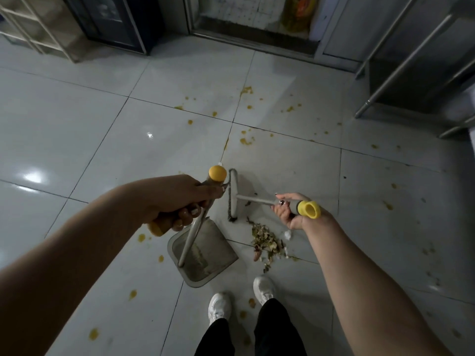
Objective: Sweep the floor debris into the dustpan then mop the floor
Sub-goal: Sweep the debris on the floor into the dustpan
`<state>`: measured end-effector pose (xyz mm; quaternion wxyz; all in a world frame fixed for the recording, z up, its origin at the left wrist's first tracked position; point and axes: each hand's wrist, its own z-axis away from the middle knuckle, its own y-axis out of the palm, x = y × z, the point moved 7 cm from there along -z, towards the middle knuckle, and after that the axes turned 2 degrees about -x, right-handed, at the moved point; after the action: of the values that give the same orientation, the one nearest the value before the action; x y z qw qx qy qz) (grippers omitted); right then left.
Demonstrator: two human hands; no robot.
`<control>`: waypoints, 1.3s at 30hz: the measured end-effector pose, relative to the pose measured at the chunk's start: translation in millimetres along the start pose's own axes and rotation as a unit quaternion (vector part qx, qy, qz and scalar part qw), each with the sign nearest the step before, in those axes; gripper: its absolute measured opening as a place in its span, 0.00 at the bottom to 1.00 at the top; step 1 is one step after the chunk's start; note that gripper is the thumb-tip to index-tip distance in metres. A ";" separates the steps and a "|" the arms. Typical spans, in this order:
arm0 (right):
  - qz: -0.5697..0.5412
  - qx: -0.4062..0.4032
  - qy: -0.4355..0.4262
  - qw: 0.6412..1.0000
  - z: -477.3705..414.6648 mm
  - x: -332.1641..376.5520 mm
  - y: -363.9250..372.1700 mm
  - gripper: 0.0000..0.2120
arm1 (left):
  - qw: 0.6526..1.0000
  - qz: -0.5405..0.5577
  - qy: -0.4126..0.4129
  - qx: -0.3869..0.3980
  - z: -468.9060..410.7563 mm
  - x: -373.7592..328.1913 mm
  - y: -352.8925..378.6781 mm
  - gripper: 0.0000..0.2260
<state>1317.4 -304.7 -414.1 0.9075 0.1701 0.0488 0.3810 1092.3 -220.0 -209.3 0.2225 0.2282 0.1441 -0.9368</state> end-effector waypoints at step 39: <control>-0.385 -0.066 -0.087 0.916 14.6 -45.9 -68.0 0.08 | 0.988 -0.123 0.018 0.087 -28.6 -55.8 26.2 0.19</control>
<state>1334.2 -385.5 -425.8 0.9938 0.1101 0.0060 -0.0116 1159.8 -212.2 -210.7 0.0821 0.2439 0.0934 -0.9618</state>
